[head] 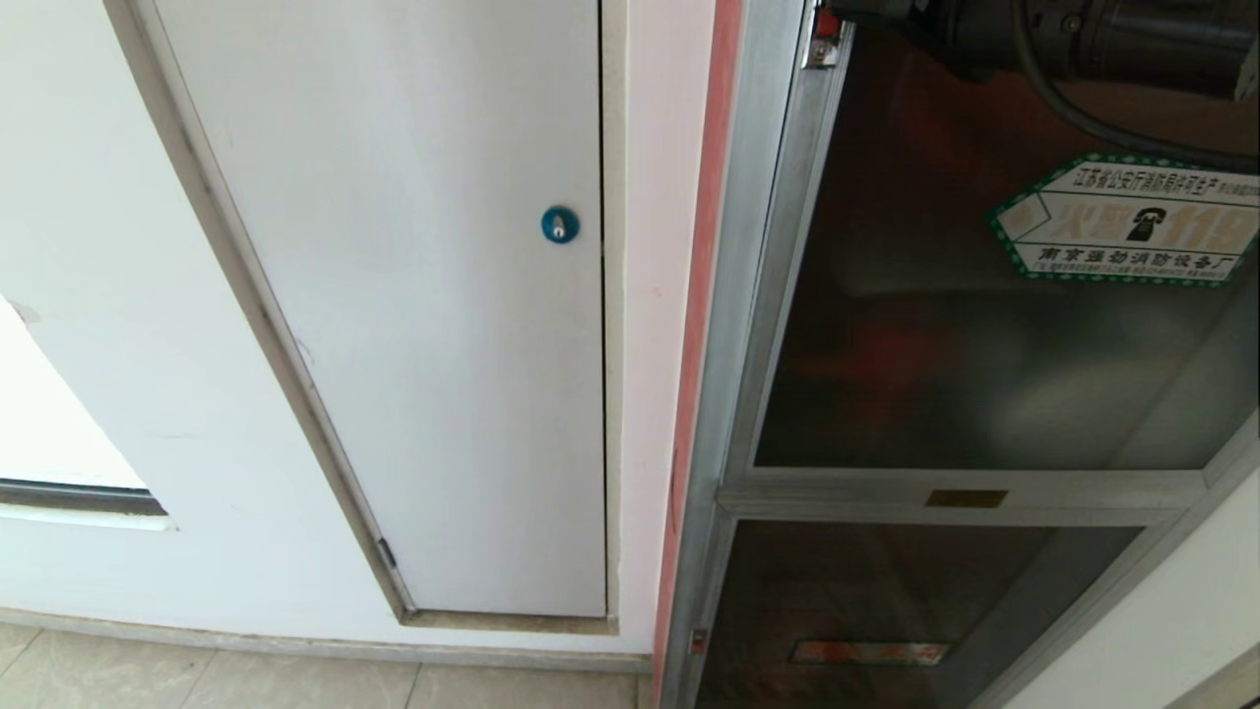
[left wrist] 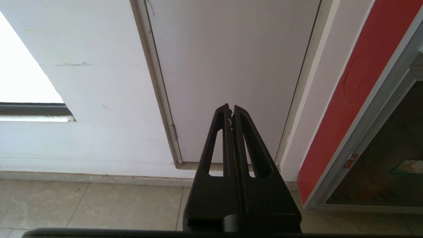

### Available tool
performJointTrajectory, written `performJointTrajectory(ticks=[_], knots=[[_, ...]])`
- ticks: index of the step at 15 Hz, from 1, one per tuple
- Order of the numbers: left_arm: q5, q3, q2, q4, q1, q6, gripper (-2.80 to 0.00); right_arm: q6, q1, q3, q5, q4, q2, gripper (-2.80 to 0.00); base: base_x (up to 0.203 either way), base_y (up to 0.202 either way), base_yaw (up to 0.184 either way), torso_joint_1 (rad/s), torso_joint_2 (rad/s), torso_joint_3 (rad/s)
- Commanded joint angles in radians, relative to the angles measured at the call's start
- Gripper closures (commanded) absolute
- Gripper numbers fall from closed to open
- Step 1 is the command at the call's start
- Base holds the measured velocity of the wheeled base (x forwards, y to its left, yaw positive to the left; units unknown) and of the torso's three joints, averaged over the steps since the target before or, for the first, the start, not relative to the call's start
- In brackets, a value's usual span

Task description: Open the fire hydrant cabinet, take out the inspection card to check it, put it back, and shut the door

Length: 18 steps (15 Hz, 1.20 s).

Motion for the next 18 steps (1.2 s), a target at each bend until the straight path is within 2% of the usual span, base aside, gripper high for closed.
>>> performJointTrajectory(ticks=[1, 8, 18], knots=[[0.000, 0.014, 0.000, -0.001, 0.000, 0.000, 0.00, 0.001, 0.002, 0.000, -0.005, 0.001, 0.004, 0.00, 0.000, 0.000, 0.000, 0.000, 0.00, 0.000], [0.000, 0.014, 0.000, -0.001, 0.000, 0.000, 0.00, -0.018, 0.020, 0.000, -0.065, 0.001, 0.016, 0.00, 0.000, 0.000, 0.000, 0.000, 0.00, 0.000], [0.000, 0.014, 0.000, -0.001, 0.000, 0.000, 0.00, -0.025, 0.020, -0.001, -0.080, -0.001, 0.019, 0.00, 0.000, 0.000, 0.000, 0.000, 0.00, 0.000]])
